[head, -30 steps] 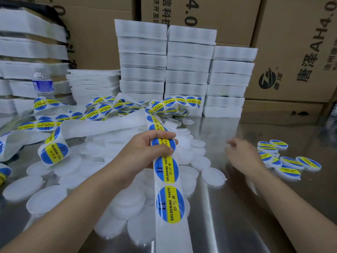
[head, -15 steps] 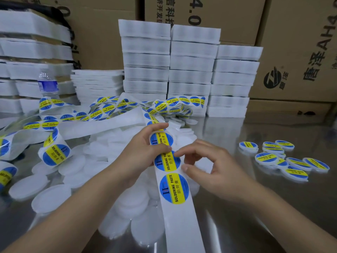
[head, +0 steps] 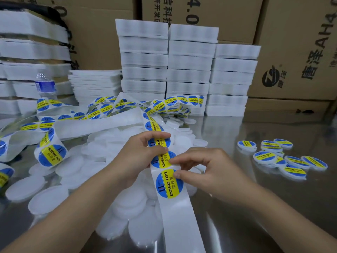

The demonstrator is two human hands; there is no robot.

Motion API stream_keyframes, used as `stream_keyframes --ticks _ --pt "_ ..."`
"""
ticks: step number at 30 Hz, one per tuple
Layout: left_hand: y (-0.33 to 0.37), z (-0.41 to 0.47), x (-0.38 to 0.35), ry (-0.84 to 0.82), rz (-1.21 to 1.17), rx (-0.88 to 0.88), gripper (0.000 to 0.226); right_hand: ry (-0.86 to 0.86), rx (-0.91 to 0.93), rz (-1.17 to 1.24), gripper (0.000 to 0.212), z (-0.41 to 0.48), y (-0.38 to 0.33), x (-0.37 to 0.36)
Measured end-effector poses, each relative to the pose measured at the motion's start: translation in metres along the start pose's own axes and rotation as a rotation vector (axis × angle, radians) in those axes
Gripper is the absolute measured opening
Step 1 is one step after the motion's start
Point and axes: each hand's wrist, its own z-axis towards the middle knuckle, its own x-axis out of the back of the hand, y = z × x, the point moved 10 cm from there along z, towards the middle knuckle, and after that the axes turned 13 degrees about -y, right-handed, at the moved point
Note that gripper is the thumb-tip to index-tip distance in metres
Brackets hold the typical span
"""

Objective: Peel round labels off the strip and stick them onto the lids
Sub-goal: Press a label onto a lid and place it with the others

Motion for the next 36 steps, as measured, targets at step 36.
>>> stream_keyframes --ticks 36 --pt "-0.001 -0.002 0.004 0.050 0.102 0.014 0.030 -0.012 0.049 -0.070 0.017 -0.001 -0.007 -0.001"
